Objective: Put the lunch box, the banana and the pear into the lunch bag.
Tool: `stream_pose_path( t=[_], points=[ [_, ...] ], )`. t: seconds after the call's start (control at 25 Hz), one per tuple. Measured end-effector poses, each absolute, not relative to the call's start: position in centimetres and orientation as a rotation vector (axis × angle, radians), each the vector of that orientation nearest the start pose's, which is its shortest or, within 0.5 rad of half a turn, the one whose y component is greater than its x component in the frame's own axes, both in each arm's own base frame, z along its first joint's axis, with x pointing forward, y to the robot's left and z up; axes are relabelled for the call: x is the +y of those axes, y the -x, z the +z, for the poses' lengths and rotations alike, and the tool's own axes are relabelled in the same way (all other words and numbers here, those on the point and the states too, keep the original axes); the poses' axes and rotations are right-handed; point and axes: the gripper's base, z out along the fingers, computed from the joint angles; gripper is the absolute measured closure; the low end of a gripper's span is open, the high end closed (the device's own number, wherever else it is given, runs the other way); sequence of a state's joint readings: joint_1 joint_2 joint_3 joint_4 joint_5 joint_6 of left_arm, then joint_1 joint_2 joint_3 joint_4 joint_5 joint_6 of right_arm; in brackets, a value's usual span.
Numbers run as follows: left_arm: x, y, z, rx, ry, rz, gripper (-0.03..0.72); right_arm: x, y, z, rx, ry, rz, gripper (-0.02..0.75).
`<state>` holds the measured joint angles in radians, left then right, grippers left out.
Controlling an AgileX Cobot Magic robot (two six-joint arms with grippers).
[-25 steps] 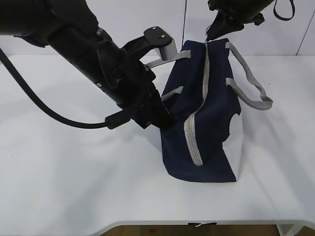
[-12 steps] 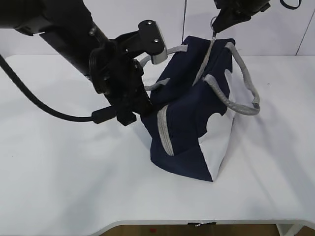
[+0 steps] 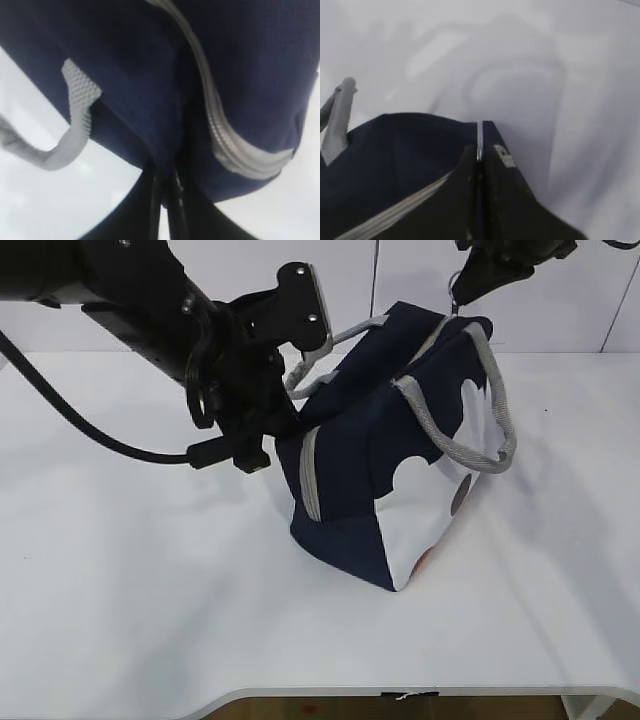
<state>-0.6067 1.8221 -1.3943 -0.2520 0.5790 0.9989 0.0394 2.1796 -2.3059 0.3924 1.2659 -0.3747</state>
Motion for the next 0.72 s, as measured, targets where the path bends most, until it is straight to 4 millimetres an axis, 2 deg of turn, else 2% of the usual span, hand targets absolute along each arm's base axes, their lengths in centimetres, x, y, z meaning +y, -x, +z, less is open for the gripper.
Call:
stream_pose_path(
  t=[0.2,0.32,0.6,0.72],
  points=[
    [-24.0,-33.8,25.9,1.705,-1.648,0.097,0.693,4.9,-45.9,32.2,2.588,0.458,0.391,0.731],
    [-23.9,-34.4,26.3,1.607,-1.664,0.200,0.693,4.6,-43.9,32.0,2.641,0.447,0.383,0.731],
    [-24.2,-35.3,27.4,1.410,-1.626,0.330,0.693,4.4,-38.9,32.7,2.704,0.432,0.406,0.731],
    [-24.4,-35.5,27.8,1.363,-1.600,0.346,0.693,4.6,-36.8,33.7,2.689,0.423,0.450,0.731]
  ],
)
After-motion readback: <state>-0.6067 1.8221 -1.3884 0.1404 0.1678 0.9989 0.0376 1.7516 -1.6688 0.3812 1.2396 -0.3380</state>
